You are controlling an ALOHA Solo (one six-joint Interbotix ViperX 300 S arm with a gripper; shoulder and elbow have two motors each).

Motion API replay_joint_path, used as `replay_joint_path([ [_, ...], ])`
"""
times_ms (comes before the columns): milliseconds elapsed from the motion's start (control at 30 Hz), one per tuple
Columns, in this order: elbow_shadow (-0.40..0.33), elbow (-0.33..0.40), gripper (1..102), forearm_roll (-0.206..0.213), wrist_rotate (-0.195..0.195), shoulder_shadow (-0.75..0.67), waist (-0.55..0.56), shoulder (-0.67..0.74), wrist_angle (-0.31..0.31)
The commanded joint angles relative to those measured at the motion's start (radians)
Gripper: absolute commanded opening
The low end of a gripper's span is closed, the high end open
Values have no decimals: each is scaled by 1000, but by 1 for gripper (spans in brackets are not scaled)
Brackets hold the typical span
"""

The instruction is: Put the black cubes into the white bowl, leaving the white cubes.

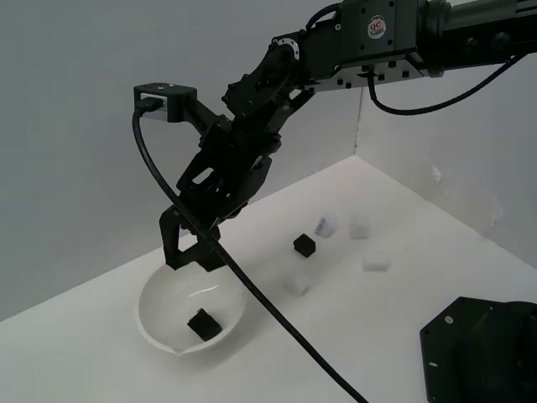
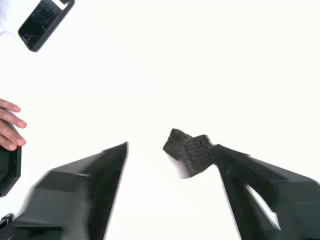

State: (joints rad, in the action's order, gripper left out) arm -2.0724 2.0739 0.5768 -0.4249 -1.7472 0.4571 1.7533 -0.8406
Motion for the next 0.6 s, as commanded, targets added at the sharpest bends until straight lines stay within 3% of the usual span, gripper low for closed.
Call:
replay_joint_path([
  [0, 32, -29, 100, 23, -6, -28, 6, 23, 11],
  [300, 25, -21, 100, 14, -11, -31, -18, 23, 9],
  [567, -66, 67, 100, -9, -46, -51, -163, 43, 6],
])
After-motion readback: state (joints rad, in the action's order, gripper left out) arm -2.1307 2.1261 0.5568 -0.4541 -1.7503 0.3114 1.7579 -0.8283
